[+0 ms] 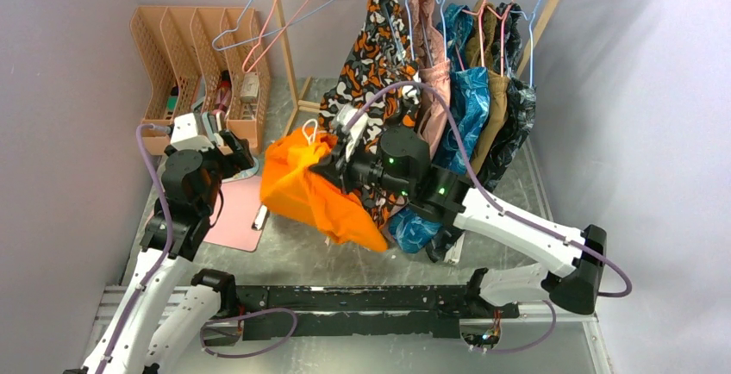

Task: Place the shorts on the hanger
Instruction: Adjust the shorts at the center of the board.

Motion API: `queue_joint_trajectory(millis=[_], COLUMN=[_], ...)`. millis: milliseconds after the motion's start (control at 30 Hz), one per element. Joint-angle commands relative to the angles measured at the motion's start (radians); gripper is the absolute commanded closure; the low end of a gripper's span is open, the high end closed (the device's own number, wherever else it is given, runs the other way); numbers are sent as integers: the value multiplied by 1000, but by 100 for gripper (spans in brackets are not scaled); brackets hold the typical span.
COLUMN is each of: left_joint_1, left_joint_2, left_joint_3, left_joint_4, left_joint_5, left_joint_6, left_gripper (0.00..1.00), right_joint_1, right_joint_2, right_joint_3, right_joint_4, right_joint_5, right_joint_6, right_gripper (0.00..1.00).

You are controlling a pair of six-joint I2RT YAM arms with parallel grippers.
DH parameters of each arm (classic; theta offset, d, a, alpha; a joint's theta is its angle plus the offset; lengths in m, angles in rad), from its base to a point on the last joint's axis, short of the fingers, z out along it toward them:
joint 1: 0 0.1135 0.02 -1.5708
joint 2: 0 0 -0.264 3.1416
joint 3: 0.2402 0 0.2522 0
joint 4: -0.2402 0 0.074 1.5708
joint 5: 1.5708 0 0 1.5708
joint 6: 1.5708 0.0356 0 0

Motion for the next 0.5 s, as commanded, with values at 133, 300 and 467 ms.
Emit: queue_joint_trajectory(millis=[133,300,467], left_joint_1=[-8,-8,-8], left_joint_2=[0,-6,-5], left_joint_3=[4,3,4], left_joint_4=[5,7,3], left_joint_5=[-24,-25,-36], left_joint_6=[-1,-1,-2], left_gripper=[5,5,5], right_joint_1=[72,77,25], right_joint_2=[83,24,128], right_joint_3=[-42,-62,-18], right_joint_4=[-483,-408,-259], right_joint_5=[-388,-200,107], right_joint_6=[-91,-51,122], right_gripper=[73,35,31])
